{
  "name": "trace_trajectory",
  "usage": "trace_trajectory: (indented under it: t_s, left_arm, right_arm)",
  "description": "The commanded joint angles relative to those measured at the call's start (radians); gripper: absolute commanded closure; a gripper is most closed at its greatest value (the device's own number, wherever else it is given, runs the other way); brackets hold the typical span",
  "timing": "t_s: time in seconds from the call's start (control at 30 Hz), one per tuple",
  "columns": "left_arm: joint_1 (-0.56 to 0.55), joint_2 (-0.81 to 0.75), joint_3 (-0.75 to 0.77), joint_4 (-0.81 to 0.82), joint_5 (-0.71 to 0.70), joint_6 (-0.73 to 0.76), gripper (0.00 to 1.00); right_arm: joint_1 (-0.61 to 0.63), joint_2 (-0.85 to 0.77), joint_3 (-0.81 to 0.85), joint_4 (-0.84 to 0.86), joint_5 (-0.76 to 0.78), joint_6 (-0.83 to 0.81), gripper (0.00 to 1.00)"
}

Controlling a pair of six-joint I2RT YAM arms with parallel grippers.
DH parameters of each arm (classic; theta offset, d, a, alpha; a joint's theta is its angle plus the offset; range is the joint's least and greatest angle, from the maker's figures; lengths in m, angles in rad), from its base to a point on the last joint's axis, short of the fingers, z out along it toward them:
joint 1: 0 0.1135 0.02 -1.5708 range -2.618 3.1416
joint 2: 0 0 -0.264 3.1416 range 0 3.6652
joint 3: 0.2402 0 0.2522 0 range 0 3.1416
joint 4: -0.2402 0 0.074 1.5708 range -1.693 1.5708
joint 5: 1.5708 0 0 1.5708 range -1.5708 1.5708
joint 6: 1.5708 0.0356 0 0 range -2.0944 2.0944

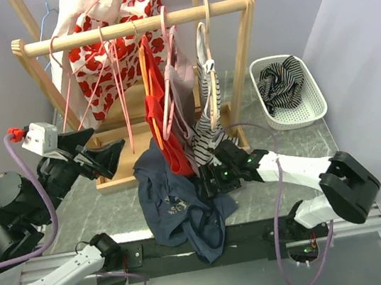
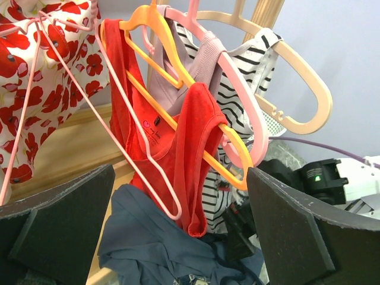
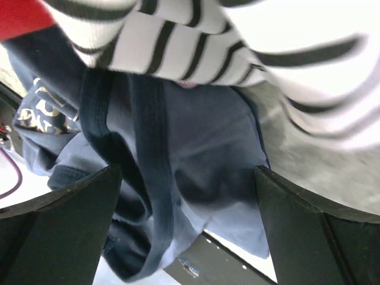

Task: Remove the tank top from the hanger
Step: Pick up the tank top from the center of the board.

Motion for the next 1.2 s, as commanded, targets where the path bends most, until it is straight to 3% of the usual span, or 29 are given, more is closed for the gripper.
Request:
trace_trajectory:
  t_s: [0.0, 0.27, 0.33, 0.37, 0.53, 0.57, 0.77, 1.03, 1.17]
  left_arm:
    - [0.004, -0.004, 0.005, 0.039, 0.009, 0.006, 0.01]
    - [0.004, -0.007, -0.004, 0.038, -0.003, 0.016, 0.01]
    - [0.004, 0.001, 0.005, 0.026, -0.005, 0.014, 0.01]
    - [0.004, 0.000, 0.008, 0.023, -0.005, 0.012, 0.01]
    - [0.004, -0.017, -0.006, 0.036, -0.014, 0.011, 0.01]
    - [0.006, -0.017, -0.006, 0.035, -0.015, 0.009, 0.01]
    - [0.004, -0.014, 0.000, 0.027, -0.011, 0.011, 0.01]
    - [0.004, -0.017, -0.015, 0.033, -0.014, 0.012, 0.01]
    - [0.004, -0.013, -0.024, 0.042, -0.008, 0.019, 0.01]
  right_arm:
    - [0.041, 0.060, 0.049, 0.075, 0.013, 0.019, 0.00]
    - [0.119, 0.134, 0.037, 0.079, 0.073, 0.055, 0.00]
    - [0.117, 0.148, 0.044, 0.048, 0.101, 0.041, 0.04]
    - [0.119, 0.154, 0.047, 0.034, 0.105, 0.033, 0.14]
    - [0.120, 0.197, 0.047, 0.025, 0.072, 0.024, 0.43]
    - [0.124, 0.199, 0.044, 0.022, 0.076, 0.026, 0.54]
    - [0.127, 0.105, 0.021, -0.035, 0.132, 0.052, 1.00]
    - [0.125, -0.378, 0.069, -0.271, 0.344, 0.111, 1.00]
    - [0.119, -0.590, 0.138, -0.430, 0.609, 0.173, 1.00]
